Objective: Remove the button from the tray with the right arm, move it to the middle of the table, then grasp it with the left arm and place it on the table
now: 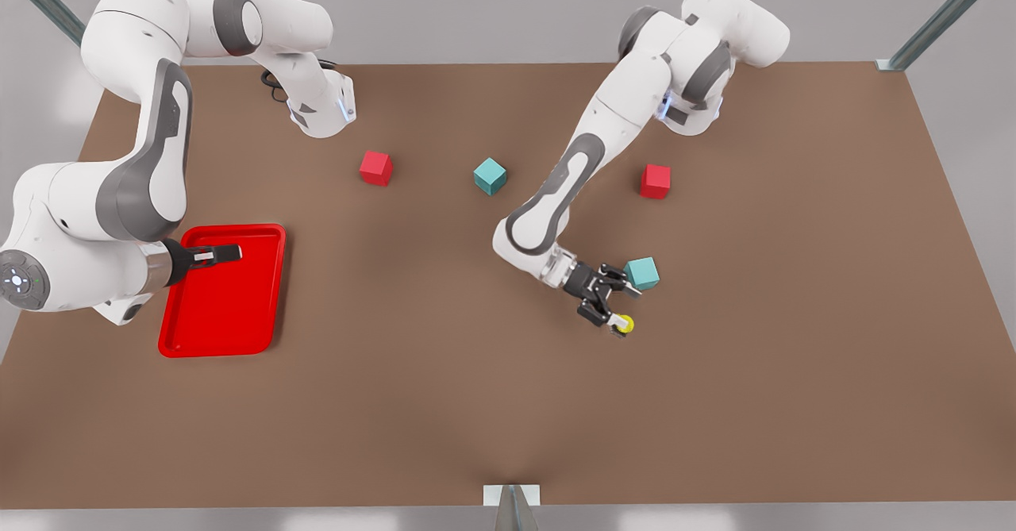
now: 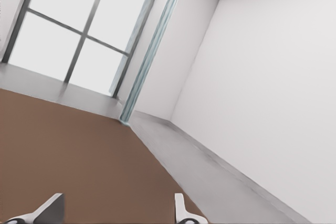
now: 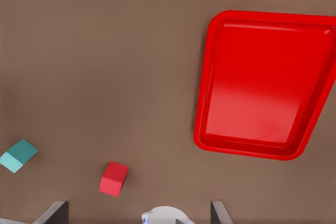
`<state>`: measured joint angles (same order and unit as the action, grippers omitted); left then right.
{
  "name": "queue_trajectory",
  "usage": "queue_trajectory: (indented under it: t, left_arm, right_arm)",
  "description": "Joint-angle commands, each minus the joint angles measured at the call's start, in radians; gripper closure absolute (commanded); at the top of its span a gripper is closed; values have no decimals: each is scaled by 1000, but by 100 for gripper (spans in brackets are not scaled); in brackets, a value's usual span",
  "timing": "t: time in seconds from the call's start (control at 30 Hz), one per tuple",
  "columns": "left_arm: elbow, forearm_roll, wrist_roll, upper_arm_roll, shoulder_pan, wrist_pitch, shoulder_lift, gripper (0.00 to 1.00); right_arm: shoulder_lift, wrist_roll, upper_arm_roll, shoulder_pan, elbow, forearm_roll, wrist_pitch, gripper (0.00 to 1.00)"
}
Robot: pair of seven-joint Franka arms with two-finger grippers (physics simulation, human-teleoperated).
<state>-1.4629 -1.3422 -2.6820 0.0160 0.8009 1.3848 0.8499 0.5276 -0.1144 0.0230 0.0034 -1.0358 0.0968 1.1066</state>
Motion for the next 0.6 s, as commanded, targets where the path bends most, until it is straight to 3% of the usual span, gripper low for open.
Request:
queue_trajectory:
  t: [0.0,0.03,0.07,0.1,0.13,0.2,0.27,0.37,0.47,0.57]
  left_arm:
    - [-7,225,1732,1,52,-290,-87,0]
    - [45,504,1973,1,35,-206,-146,0]
    - [179,964,2234,-7,-90,-102,-152,0]
    - [271,1265,2447,-8,-276,-131,-152,0]
    - [325,1403,2610,-5,-429,-207,-152,0]
    - [458,1425,2826,-10,-620,-360,-153,0]
    - [498,1420,2872,-8,-742,-389,-323,0]
    - [250,1302,2871,-4,-691,-189,-635,0]
    - [-49,1275,2871,-5,-655,34,-818,0]
    - [-99,1276,2996,-5,-654,74,-830,0]
  right_arm:
    - [-1,-1,0,0,0,1,-1,0]
    - [-1,-1,0,0,0,1,-1,0]
    - [-3,1,0,1,0,1,-1,0]
    - [-3,1,0,1,0,1,-1,0]
    - [-3,1,0,1,0,1,-1,0]
    - [-5,1,0,-2,3,4,-13,0]
    - [-3,7,0,6,3,12,-14,0]
    - [-3,10,2,-3,11,1,1,0]
    - [-3,10,9,-8,14,-32,45,0]
    - [-5,9,9,-22,23,-95,105,0]
